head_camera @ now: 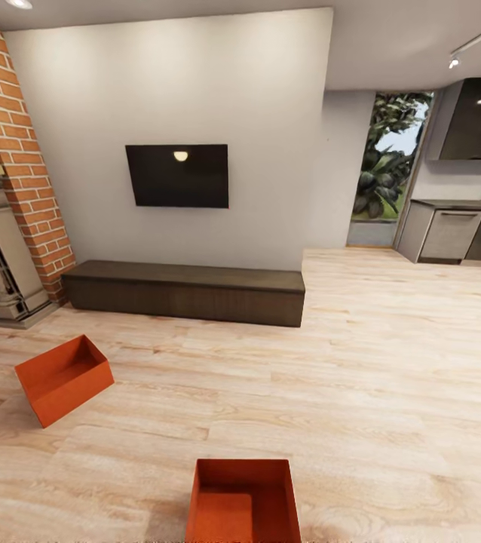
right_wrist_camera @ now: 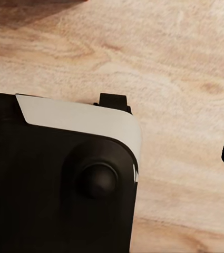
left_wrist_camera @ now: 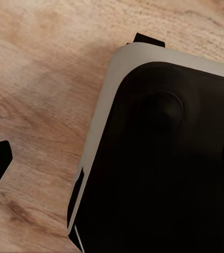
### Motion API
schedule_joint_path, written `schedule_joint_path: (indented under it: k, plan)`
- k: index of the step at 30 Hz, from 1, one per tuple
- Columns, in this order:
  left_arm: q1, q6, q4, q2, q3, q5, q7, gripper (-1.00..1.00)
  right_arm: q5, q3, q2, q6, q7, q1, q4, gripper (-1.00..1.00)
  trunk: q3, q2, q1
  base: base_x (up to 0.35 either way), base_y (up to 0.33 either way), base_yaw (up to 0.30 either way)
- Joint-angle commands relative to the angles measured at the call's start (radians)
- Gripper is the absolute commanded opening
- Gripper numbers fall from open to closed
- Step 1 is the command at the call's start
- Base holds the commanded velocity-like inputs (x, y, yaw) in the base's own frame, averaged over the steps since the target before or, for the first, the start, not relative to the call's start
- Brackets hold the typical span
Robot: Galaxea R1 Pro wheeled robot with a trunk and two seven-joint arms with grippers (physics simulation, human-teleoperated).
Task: Move the two storage containers from the living room to the garage. In the garage, place one container on the floor and stack the other container on top of it (either order is fine).
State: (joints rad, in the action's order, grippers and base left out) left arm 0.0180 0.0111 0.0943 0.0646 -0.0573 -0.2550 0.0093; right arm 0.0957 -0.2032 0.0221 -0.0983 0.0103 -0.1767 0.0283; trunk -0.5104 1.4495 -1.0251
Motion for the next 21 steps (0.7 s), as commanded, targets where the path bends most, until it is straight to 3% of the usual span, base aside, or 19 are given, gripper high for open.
schedule_joint_path:
  k: [1, 21]
  plan:
    - [0.0, 0.001, 0.001, 0.0, -0.005, -0.001, 0.001, 1.0, 0.009, -0.009, 0.0, -0.006, 0.001, -0.001, 0.003, 1.0, -0.003, 0.001, 0.0, 0.0, 0.0, 0.0]
    - [0.0, 0.001, -0.009, -0.001, -0.006, -0.003, 0.001, 1.0, 0.002, -0.009, 0.004, -0.021, 0.016, -0.001, 0.003, 1.0, -0.035, 0.001, 0.0, 0.0, 0.0, 0.0]
